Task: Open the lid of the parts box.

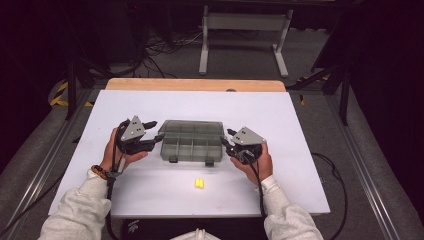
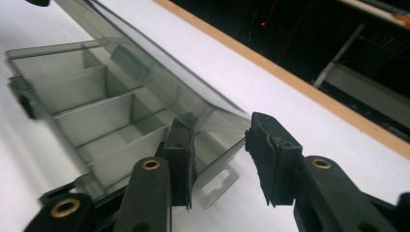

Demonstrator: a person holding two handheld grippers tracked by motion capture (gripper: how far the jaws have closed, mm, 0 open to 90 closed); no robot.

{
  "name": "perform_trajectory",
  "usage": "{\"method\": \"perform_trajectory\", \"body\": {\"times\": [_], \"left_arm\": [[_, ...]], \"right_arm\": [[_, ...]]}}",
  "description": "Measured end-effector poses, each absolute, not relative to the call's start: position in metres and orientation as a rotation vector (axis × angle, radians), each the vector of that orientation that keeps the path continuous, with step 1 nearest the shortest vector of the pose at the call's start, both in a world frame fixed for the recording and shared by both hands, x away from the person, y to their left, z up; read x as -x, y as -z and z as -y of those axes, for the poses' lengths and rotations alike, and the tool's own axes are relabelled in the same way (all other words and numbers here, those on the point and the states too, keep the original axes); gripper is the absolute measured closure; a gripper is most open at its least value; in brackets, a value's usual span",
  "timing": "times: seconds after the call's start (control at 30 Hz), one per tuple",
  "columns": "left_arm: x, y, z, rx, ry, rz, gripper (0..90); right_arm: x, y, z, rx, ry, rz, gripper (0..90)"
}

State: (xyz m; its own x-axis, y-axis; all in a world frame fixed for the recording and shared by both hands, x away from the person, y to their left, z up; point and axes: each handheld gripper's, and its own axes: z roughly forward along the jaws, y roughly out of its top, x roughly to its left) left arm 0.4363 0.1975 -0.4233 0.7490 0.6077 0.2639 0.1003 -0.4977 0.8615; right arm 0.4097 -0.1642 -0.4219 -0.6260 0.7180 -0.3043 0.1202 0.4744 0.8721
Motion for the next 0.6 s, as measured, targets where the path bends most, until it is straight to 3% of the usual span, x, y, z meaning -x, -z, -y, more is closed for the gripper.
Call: {"method": "perform_trajectory", "body": {"times": [0.37,0.6], "left_arm": [[-0.454,0.406,-0.199,-1.985,-0.693,-0.533,49.0],[-0.465,0.397,-0.200,-1.959,-0.670,-0.551,52.6]], "right_arm": [[-0.429,0.403,0.162,-0.655,-1.167,-2.005,61.7],[-0.440,0.393,0.162,-0.676,-1.206,-2.002,66.9]]}}
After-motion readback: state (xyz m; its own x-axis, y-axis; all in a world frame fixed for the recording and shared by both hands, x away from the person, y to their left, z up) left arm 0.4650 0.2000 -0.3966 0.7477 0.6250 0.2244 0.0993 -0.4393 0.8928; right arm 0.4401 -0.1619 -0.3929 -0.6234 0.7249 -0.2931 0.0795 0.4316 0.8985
